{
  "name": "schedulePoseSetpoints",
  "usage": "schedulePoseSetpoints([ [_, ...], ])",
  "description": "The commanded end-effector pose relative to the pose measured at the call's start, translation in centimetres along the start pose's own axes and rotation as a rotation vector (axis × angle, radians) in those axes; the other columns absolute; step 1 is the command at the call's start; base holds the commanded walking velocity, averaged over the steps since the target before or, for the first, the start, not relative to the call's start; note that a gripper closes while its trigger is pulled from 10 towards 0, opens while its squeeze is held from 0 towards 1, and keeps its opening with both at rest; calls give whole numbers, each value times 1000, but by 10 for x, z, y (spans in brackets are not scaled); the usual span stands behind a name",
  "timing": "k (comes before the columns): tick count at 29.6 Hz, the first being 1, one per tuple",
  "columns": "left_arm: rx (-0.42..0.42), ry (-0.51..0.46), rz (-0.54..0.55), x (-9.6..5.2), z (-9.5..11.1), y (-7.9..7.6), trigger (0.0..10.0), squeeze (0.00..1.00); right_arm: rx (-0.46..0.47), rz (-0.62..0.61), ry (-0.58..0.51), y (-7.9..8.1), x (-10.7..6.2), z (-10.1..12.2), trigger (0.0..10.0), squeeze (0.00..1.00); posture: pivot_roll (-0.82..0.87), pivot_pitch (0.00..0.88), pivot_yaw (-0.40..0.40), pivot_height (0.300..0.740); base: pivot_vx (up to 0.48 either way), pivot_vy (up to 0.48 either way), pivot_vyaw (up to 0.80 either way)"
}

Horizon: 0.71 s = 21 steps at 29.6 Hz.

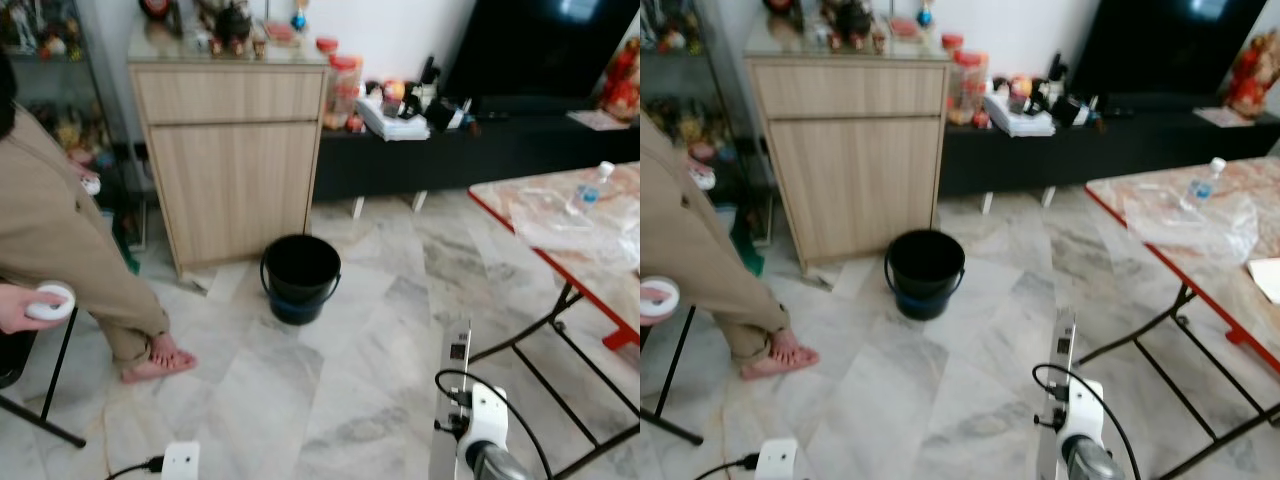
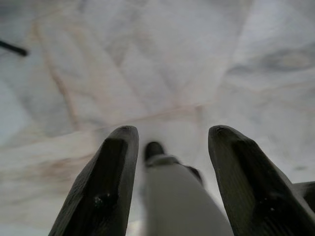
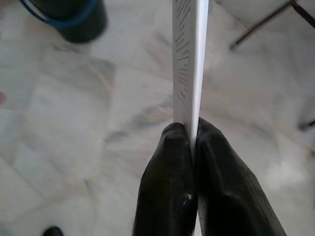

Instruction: Picking trash to rubbish bin

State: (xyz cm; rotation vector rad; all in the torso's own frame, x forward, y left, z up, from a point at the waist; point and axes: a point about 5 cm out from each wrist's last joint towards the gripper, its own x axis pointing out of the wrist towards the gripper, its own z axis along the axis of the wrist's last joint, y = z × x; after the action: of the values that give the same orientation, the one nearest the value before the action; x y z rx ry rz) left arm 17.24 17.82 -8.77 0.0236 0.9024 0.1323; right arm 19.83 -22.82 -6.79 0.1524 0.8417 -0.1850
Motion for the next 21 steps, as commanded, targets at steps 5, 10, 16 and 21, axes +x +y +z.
schedulePoseSetpoints([
  [5,20,17,9,-1,-6,6,10000,0,15,12,-47,7,3,12,10000,0,-70,0,-137,740,303,0,403],
  [10,23,17,6,-1,-6,5,10000,0,26,11,-53,6,3,13,10000,0,-69,0,-137,740,304,0,0],
  [16,23,17,6,-2,-7,5,10000,0,32,13,-56,6,3,14,10000,0,-70,0,-143,740,300,0,0],
  [21,15,18,9,-2,-7,5,10000,0,27,18,-53,6,3,14,10000,0,-67,0,-153,740,299,0,0],
])
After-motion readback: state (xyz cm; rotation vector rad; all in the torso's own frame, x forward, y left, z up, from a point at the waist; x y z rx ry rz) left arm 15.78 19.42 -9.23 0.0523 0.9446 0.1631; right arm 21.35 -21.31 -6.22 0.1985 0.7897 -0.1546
